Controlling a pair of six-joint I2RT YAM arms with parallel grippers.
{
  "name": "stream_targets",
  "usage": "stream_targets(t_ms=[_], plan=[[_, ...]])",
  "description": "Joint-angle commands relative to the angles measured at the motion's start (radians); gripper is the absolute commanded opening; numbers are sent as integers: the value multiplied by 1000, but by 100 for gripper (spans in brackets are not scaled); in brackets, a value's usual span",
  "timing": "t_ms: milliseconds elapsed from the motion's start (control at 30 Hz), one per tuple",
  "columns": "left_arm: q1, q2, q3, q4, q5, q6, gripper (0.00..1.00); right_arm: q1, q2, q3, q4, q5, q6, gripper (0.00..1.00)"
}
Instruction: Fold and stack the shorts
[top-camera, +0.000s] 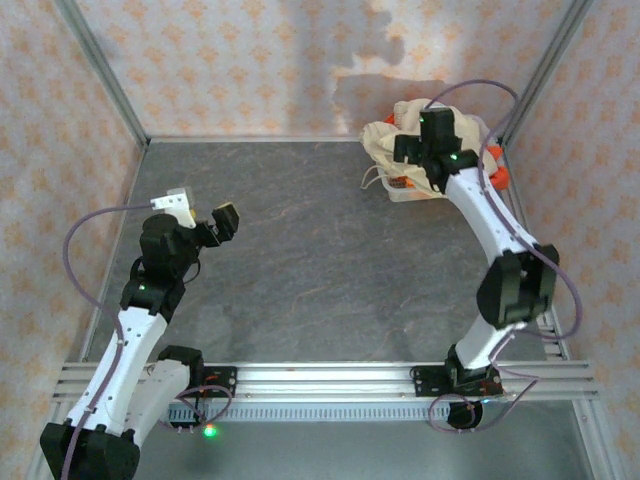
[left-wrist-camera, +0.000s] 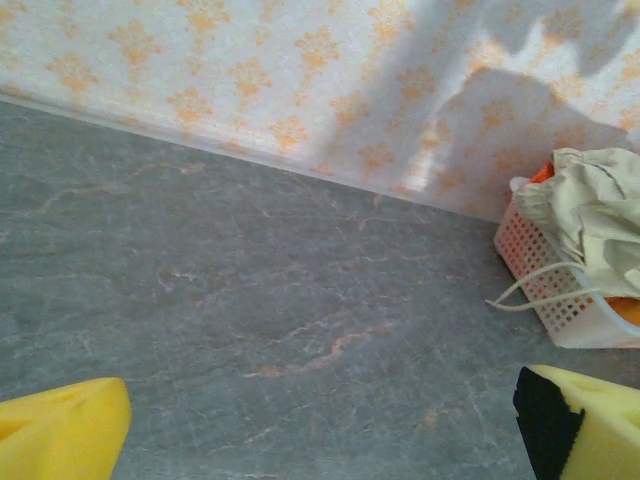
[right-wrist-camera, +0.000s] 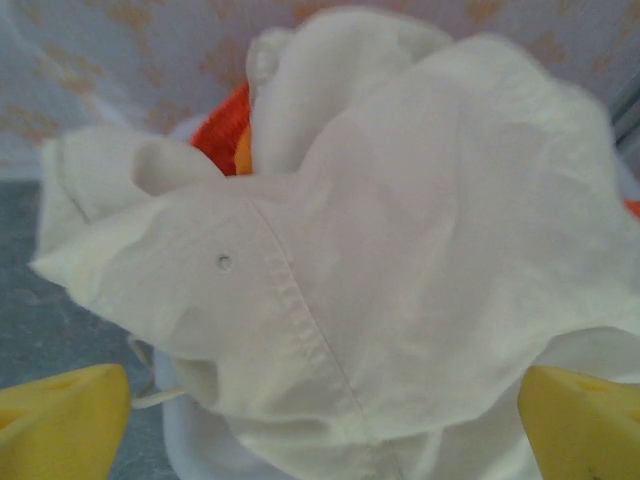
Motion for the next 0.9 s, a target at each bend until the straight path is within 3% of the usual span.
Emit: stream_targets(t_ms=[0,200,467,700,867], plan=[[2,1,30,-15,60,-28,100,2,103,134,-189,40,-2,98],[1,4,41,-30,72,-38,100,2,267,274,-273,41,31,79],[-1,0,24,-29,78,-71,100,7,221,292,-223,-20,87,13],[-1,20,42,-8,76,-90,100,102,123,418,-222,-61,53,3],[-2,53,68,36,83,-114,100,224,158,702,-355,-47,10,0]])
